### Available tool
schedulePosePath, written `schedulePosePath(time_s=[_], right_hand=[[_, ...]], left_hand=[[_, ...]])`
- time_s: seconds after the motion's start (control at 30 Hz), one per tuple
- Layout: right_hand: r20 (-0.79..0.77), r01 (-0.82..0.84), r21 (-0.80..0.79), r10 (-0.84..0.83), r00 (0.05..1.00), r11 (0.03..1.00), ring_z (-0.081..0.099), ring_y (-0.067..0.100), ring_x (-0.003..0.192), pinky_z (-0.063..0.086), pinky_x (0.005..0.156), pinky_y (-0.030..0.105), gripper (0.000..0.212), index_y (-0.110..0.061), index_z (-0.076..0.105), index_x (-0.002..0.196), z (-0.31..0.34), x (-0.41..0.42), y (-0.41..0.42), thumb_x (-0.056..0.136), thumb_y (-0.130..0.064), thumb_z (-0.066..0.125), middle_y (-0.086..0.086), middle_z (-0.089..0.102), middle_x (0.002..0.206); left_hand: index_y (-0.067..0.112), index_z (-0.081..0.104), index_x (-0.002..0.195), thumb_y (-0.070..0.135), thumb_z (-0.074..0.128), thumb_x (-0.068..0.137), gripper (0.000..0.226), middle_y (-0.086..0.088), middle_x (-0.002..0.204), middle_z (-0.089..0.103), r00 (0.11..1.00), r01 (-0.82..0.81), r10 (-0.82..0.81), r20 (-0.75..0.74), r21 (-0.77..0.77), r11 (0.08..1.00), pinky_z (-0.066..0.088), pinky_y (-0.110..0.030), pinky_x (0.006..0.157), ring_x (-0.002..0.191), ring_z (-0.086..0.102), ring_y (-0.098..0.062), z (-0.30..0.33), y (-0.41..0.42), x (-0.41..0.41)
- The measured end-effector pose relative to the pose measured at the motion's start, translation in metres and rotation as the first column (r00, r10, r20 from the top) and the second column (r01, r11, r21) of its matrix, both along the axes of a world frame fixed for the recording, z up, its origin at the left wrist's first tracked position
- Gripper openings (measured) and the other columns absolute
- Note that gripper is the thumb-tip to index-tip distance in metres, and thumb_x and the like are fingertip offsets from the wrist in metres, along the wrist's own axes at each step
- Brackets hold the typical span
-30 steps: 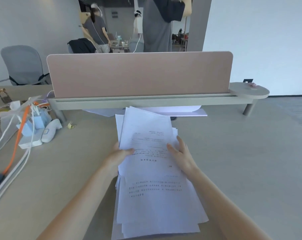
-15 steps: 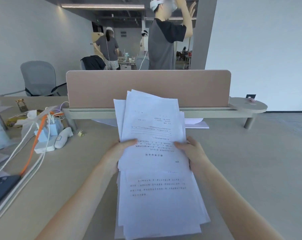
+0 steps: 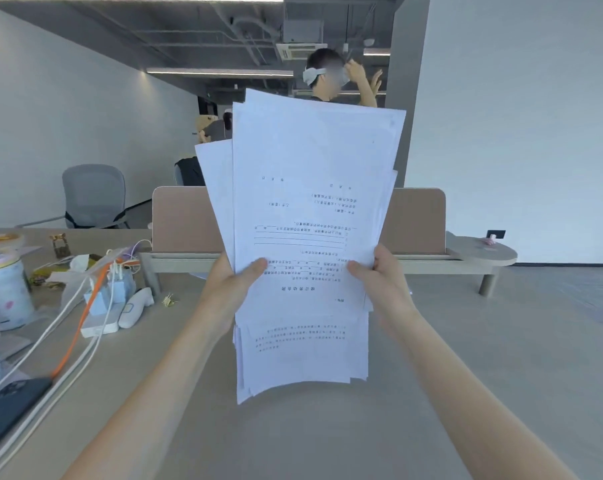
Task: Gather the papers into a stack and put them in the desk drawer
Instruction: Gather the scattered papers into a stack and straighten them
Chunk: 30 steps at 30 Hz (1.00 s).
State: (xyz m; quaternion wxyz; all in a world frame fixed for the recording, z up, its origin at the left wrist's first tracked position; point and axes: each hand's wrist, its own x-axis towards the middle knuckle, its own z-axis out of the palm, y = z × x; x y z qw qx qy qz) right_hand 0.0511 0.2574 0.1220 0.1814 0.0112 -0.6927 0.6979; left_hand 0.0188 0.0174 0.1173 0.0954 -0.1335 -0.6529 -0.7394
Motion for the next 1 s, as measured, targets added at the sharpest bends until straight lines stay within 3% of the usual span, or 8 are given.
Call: schedulePosePath(time_s=[0.27, 0.47, 0.57, 0.7, 0.77, 0.9, 0.93, 1.0], right_hand=[[0.015, -0.019, -0.028, 0.020, 1.000, 0.999, 0.070, 0.018, 0.111, 0.053, 0.100, 0.049, 0.030, -0.022, 0.061, 0.122, -0.027, -0.004, -0.003, 0.093, -0.016, 0.062, -0.003, 0.073, 0.119], [0.016, -0.035, 0.012, 0.035, 0.999, 0.999, 0.071, 0.017, 0.110, 0.055, 0.098, 0.047, 0.033, -0.024, 0.060, 0.123, -0.034, -0.006, 0.001, 0.090, -0.023, 0.066, -0.005, 0.074, 0.119], [0.003, -0.046, 0.025, 0.046, 0.999, 0.999, 0.070, 0.018, 0.112, 0.056, 0.096, 0.044, 0.038, -0.023, 0.059, 0.125, -0.034, -0.005, 0.002, 0.089, -0.027, 0.069, -0.003, 0.073, 0.121], [-0.065, -0.028, 0.051, 0.031, 0.997, 0.998, 0.069, 0.013, 0.107, 0.054, 0.081, 0.030, 0.036, -0.017, 0.053, 0.127, -0.016, -0.006, 0.005, 0.093, -0.020, 0.068, -0.003, 0.069, 0.121], [-0.139, -0.008, 0.102, 0.022, 0.990, 0.995, 0.065, 0.007, 0.106, 0.050, 0.084, 0.028, 0.043, -0.020, 0.048, 0.133, -0.002, -0.006, 0.007, 0.094, -0.016, 0.066, -0.006, 0.063, 0.125], [-0.301, 0.060, 0.323, 0.042, 0.953, 0.945, 0.032, -0.005, 0.140, 0.030, 0.107, 0.007, 0.076, -0.038, 0.024, 0.153, 0.020, -0.006, 0.009, 0.094, -0.010, 0.062, -0.033, 0.031, 0.153], [-0.316, 0.093, 0.376, 0.033, 0.948, 0.922, 0.034, -0.005, 0.138, 0.030, 0.105, 0.006, 0.074, -0.040, 0.028, 0.151, 0.023, -0.005, 0.009, 0.093, -0.009, 0.061, -0.037, 0.034, 0.150], [-0.313, 0.161, 0.457, -0.011, 0.950, 0.875, 0.049, 0.005, 0.125, 0.039, 0.099, 0.019, 0.054, -0.036, 0.050, 0.139, 0.026, -0.008, 0.010, 0.092, -0.011, 0.061, -0.021, 0.052, 0.141]], left_hand=[[0.014, 0.070, 0.117, 0.026, 0.084, 0.067, 0.053, -0.002, 0.113, 0.077, 0.994, 0.006, -0.010, 0.108, 0.038, 0.999, 0.054, -0.049, 0.096, 0.104, 0.073, -0.023, -0.024, 0.006, -0.001], [0.014, 0.072, 0.111, 0.022, 0.083, 0.069, 0.044, -0.005, 0.107, 0.079, 0.989, 0.028, -0.036, 0.141, 0.056, 0.998, 0.057, -0.047, 0.091, 0.099, 0.075, -0.026, -0.037, 0.008, -0.004], [0.020, 0.073, 0.102, 0.017, 0.083, 0.074, 0.030, 0.000, 0.100, 0.080, 0.987, 0.043, -0.054, 0.150, 0.071, 0.997, 0.058, -0.040, 0.083, 0.096, 0.076, -0.023, -0.045, 0.009, -0.002], [0.022, 0.074, 0.100, 0.025, 0.082, 0.068, 0.033, 0.001, 0.099, 0.080, 0.982, 0.066, -0.076, 0.173, 0.063, 0.996, 0.057, -0.038, 0.081, 0.093, 0.076, -0.021, -0.053, 0.009, 0.003], [0.023, 0.075, 0.097, 0.027, 0.083, 0.066, 0.032, 0.001, 0.099, 0.080, 0.980, 0.053, -0.065, 0.186, 0.067, 0.996, 0.057, -0.038, 0.081, 0.091, 0.077, -0.020, -0.056, 0.009, 0.005], [0.020, 0.075, 0.100, 0.030, 0.083, 0.065, 0.037, -0.001, 0.099, 0.080, 0.976, 0.028, -0.045, 0.214, 0.085, 0.996, 0.058, -0.039, 0.081, 0.092, 0.077, -0.021, -0.065, 0.012, 0.010], [0.019, 0.075, 0.097, 0.030, 0.083, 0.065, 0.034, -0.001, 0.097, 0.081, 0.974, 0.023, -0.042, 0.224, 0.088, 0.996, 0.058, -0.038, 0.080, 0.091, 0.077, -0.022, -0.067, 0.012, 0.011], [0.021, 0.077, 0.092, 0.030, 0.082, 0.066, 0.028, -0.001, 0.095, 0.081, 0.969, 0.023, -0.046, 0.244, 0.096, 0.995, 0.057, -0.037, 0.078, 0.089, 0.077, -0.022, -0.073, 0.013, 0.015]])
